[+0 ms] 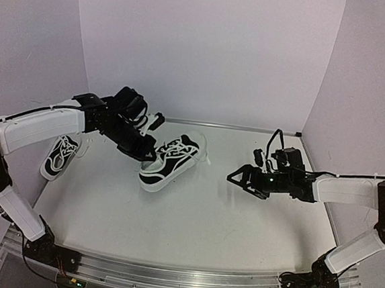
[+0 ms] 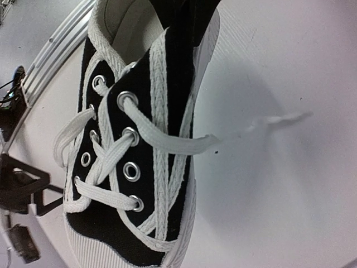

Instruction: Tie the shoes

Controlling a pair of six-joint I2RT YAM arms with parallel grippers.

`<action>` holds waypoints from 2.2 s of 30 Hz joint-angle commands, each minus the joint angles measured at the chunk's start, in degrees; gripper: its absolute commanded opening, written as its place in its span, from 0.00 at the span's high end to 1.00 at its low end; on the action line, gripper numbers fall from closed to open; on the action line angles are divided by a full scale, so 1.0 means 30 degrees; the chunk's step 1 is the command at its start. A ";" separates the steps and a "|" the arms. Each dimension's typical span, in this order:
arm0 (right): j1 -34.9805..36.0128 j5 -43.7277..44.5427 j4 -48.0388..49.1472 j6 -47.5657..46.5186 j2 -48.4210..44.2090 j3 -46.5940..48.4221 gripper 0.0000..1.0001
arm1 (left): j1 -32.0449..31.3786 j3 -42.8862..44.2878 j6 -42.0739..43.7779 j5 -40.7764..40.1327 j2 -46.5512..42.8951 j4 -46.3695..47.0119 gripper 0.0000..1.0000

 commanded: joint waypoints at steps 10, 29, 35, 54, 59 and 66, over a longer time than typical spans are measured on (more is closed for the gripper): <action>0.0123 -0.1469 0.7168 0.3764 0.1561 -0.0327 0.02 | 0.0012 0.2423 -0.0298 0.1762 -0.1958 0.0040 1.00; 0.0800 -0.4162 1.2522 0.3218 0.4454 0.1499 0.23 | -0.0047 0.1883 0.1074 0.5778 -0.3778 0.0080 1.00; 0.1533 -0.4187 1.0534 -0.0900 0.3053 0.1739 0.24 | -0.0047 0.2040 0.0979 0.6830 -0.4084 -0.0095 1.00; 0.2033 -0.1980 0.6918 -0.7045 0.0584 0.2872 0.27 | -0.0033 0.1492 0.1015 0.8582 -0.4780 0.0262 1.00; 0.2295 -0.2008 0.6104 -0.7968 -0.0076 0.3141 0.32 | -0.0048 0.1427 0.0898 0.8539 -0.4722 0.0342 1.00; 0.2529 -0.1810 0.4715 -0.9007 -0.0157 0.3955 0.50 | -0.0050 0.1128 0.0648 0.8537 -0.5004 0.0646 1.00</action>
